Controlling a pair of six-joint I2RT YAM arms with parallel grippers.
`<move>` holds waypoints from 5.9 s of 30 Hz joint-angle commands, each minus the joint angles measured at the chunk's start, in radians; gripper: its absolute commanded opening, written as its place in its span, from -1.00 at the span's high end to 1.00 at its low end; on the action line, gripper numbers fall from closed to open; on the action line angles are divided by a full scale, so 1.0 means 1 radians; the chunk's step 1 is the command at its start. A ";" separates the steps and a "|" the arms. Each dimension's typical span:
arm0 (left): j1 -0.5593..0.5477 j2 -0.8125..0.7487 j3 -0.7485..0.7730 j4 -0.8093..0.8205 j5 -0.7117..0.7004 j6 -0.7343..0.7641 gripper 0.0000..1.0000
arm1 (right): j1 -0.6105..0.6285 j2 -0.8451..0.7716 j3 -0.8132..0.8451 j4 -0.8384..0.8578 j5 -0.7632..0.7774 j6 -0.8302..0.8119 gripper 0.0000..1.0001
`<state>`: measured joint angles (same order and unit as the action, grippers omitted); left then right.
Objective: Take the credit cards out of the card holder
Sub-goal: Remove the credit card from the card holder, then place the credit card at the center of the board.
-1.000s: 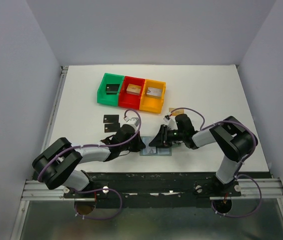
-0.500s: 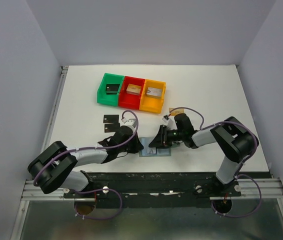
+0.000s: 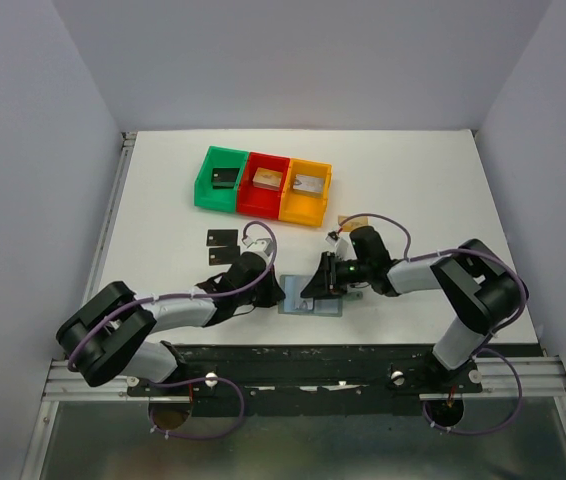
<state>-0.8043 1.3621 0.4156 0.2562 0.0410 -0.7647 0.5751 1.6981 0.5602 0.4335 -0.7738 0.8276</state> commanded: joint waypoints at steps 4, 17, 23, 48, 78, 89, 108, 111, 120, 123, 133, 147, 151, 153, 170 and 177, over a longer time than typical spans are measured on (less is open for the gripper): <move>0.002 0.049 -0.011 -0.035 -0.033 -0.004 1.00 | -0.001 -0.055 0.010 -0.061 0.004 -0.042 0.27; 0.002 0.054 -0.024 -0.046 -0.064 -0.012 1.00 | -0.034 -0.098 -0.014 -0.087 0.005 -0.064 0.32; 0.001 0.057 -0.029 -0.048 -0.069 -0.015 1.00 | -0.050 -0.110 -0.031 -0.087 0.002 -0.068 0.35; 0.002 0.014 -0.018 -0.078 -0.044 0.021 1.00 | -0.089 -0.146 -0.034 -0.268 0.139 -0.127 0.94; -0.016 -0.231 -0.009 -0.227 -0.013 0.080 1.00 | -0.092 -0.466 -0.052 -0.624 0.332 -0.245 0.99; -0.006 -0.408 0.052 -0.249 -0.012 0.154 -0.07 | -0.083 -0.563 0.116 -0.780 0.059 -0.498 0.99; 0.031 -0.543 0.032 0.066 0.625 0.231 -0.45 | 0.177 -0.482 0.463 -1.222 -0.067 -0.806 0.99; 0.031 -0.506 0.029 0.120 0.684 0.209 -0.37 | 0.187 -0.485 0.466 -1.225 -0.074 -0.814 0.99; 0.031 -0.460 0.025 0.167 0.764 0.194 -0.08 | 0.210 -0.491 0.451 -1.194 -0.093 -0.817 0.99; 0.031 -0.445 0.025 0.181 0.795 0.193 0.03 | 0.215 -0.495 0.452 -1.193 -0.094 -0.817 0.99; 0.024 -0.390 0.018 0.239 0.844 0.163 0.48 | 0.215 -0.512 0.449 -1.184 -0.090 -0.817 0.99; 0.083 -0.529 -0.020 0.131 0.501 0.125 1.00 | 0.134 -0.655 0.487 -1.171 0.273 -0.654 -0.24; 0.172 -0.578 -0.029 0.009 0.220 0.033 1.00 | 0.095 -0.787 0.452 -1.109 0.488 -0.621 -0.25; 0.203 -0.563 -0.021 -0.041 0.133 -0.023 1.00 | 0.095 -0.839 0.405 -1.066 0.540 -0.599 -0.24; 0.312 0.069 0.094 0.286 0.140 -0.215 1.00 | 0.095 -0.911 0.165 -0.903 0.553 -0.417 -0.20; 0.336 0.264 0.133 0.465 0.192 -0.281 1.00 | 0.095 -0.890 0.136 -0.872 0.541 -0.398 -0.20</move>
<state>-0.4831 1.5471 0.5159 0.5499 0.1856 -0.9894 0.6701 0.7925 0.7181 -0.4847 -0.2363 0.4049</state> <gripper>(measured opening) 0.031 0.603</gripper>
